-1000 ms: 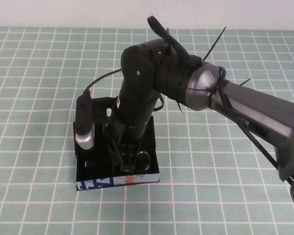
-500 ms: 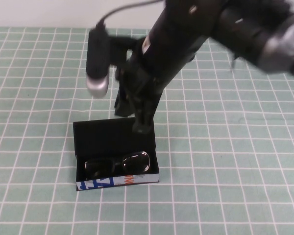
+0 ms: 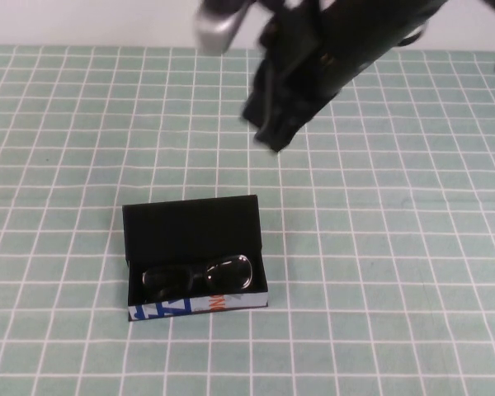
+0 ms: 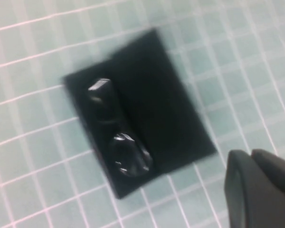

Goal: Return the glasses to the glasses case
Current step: Close the glasses case

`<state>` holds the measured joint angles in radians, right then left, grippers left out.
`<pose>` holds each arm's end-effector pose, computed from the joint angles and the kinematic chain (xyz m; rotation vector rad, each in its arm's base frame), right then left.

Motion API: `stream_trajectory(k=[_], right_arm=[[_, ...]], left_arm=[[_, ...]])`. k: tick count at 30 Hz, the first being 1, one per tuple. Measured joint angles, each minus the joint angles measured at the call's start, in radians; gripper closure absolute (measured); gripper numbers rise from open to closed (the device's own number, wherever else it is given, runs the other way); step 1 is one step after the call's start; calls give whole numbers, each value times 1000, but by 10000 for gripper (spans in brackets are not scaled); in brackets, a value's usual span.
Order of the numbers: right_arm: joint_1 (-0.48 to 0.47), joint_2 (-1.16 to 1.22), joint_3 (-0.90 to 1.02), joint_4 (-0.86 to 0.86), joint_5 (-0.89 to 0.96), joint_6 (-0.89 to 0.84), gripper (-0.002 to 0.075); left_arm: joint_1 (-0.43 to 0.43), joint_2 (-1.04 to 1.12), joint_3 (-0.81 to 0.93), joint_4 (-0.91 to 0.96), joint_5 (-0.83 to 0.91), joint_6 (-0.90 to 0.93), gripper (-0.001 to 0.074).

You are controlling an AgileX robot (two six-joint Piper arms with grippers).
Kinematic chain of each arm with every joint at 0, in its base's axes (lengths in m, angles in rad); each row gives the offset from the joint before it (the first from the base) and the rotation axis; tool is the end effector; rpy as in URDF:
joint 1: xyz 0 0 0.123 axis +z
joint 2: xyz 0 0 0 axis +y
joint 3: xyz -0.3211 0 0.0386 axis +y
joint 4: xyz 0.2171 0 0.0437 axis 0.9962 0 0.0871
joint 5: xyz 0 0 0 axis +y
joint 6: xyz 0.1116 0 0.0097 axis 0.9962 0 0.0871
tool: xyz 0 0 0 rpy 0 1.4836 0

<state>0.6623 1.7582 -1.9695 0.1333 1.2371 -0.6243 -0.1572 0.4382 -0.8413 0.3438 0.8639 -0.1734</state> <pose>0.2805 0.2366 0.4300 -1.5009 2.0072 0.1915 0.0145 0.0268 0.3830 0.0279 1.9064 0.1789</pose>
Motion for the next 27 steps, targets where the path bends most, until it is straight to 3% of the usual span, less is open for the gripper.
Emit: stream_trajectory(k=[5,9,15,23,27], right_arm=[[-108,0,2,59,-2,74,737],[-193,14,2,164,-2,97,737],[-283,65,16,291,-8,107,737],[-306,197,22,484,-30,101,737],[-306,267,22,624,-65,39,737]], left_arm=[[-53,112,0,-2,28,135,737],[-57,159,0,-27,-23,70,737],[-57,227,10,-302,-16,30,737],[-61,353,197,-1010,-78,655,737],[-61,408,307,-1274,-125,931,737]])
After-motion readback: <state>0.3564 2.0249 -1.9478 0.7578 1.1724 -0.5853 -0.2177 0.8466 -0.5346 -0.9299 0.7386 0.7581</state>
